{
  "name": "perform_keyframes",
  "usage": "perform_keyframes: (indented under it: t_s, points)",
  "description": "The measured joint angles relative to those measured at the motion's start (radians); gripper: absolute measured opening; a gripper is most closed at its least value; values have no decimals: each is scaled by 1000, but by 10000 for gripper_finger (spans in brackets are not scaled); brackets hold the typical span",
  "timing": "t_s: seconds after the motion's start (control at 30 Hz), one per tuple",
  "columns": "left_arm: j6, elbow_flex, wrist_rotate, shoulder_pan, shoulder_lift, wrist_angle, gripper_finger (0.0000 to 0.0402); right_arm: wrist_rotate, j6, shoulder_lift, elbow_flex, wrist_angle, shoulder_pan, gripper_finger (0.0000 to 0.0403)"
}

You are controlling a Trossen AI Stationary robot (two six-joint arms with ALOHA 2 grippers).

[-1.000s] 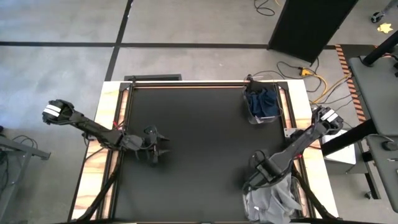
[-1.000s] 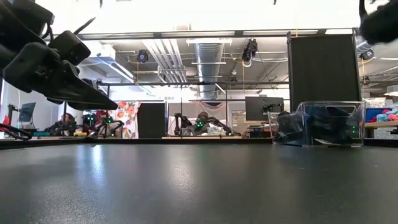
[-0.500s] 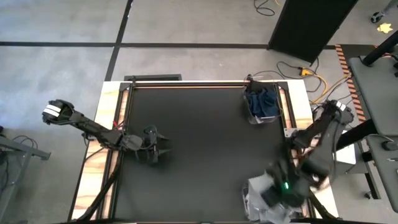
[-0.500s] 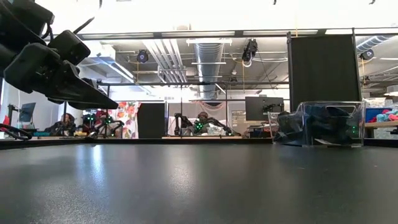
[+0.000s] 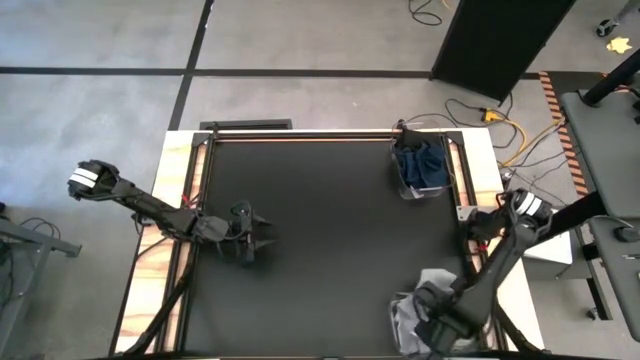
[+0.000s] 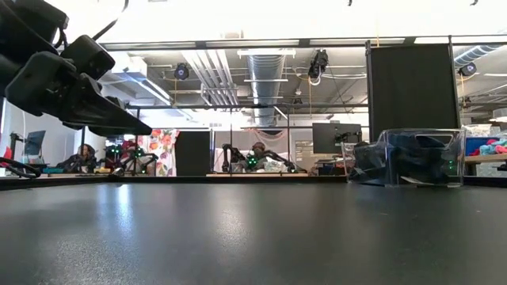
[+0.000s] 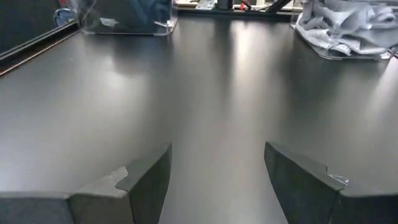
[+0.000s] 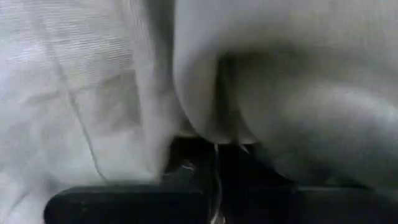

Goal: Sort towels by color in basket
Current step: Put the gray towel into the bottom transparent bin

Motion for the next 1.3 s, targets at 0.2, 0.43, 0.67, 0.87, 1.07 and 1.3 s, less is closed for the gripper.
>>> perform_keyframes:
  t_s: [0.2,0.43,0.67,0.87,1.07,1.3]
  points:
    - [64,0,0,2,-5,7,242,-45,12,20,-56,134,-26,25]
    - [124,0,0,11,-35,26,242,-92,81,-12,1,189,-28,127]
    - [131,0,0,34,-61,26,242,117,174,-95,188,76,-1,215]
    - [131,0,1,34,-59,24,242,317,237,-104,270,-268,6,234]
    - [131,0,1,34,-58,24,242,332,379,-96,176,-449,-56,222]
    - [131,1,2,34,-59,24,242,176,280,-97,13,-228,-156,208]
